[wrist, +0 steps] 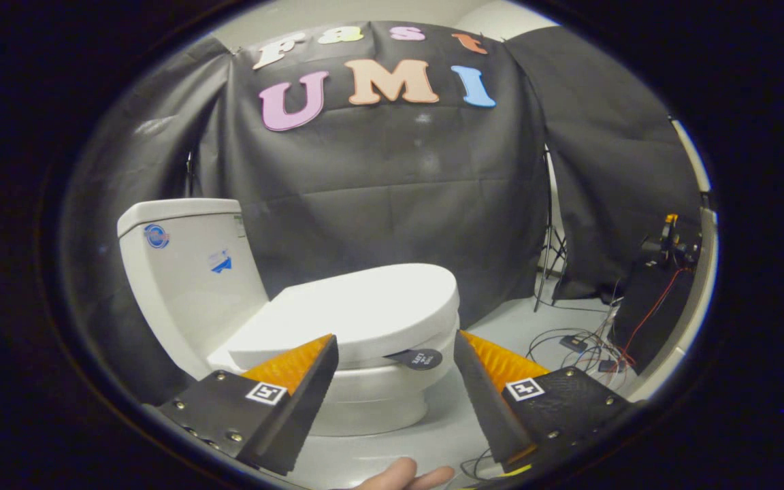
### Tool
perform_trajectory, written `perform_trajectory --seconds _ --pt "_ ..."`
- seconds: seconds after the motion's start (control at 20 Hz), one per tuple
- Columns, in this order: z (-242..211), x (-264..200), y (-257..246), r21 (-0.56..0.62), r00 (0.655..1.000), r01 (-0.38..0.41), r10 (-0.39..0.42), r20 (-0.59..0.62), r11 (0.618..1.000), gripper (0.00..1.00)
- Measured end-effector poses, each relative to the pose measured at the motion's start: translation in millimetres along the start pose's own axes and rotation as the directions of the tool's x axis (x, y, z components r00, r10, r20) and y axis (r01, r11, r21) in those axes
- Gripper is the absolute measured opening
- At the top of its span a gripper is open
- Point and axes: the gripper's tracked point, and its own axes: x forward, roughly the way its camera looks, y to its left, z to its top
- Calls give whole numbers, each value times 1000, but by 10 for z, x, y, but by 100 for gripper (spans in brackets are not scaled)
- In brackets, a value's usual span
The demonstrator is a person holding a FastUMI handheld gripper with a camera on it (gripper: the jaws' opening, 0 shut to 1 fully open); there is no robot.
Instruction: Open the toilet lid.
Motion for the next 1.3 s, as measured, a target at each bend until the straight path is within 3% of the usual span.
perform_trajectory --seconds 0.1,0.45,0.6,0.9,0.95,1.05,1.15,1.2,1.25,1.3 --pt "-99 156 22 169 998 -67 68 -3 983 100" --pt "-370 506 -290 485 999 -50 38 35 873 98" --pt "-461 685 -319 648 997 -72 71 29 758 96" --pt "-739 929 -419 818 995 -26 96 -35 574 83" --pt "-666 952 -381 847 993 -60 115 -1 528 71" --pt "-503 987 -317 897 986 -132 152 73 423 70" --pt "-685 826 -422 928 992 -58 130 11 368 70" --pt "-760 1174 -410 930 995 -34 96 -2 367 43" --pt "-761 1122 -485 935 997 -32 77 5 353 16" --pt "-733 1092 -566 940 998 -28 58 9 339 16"
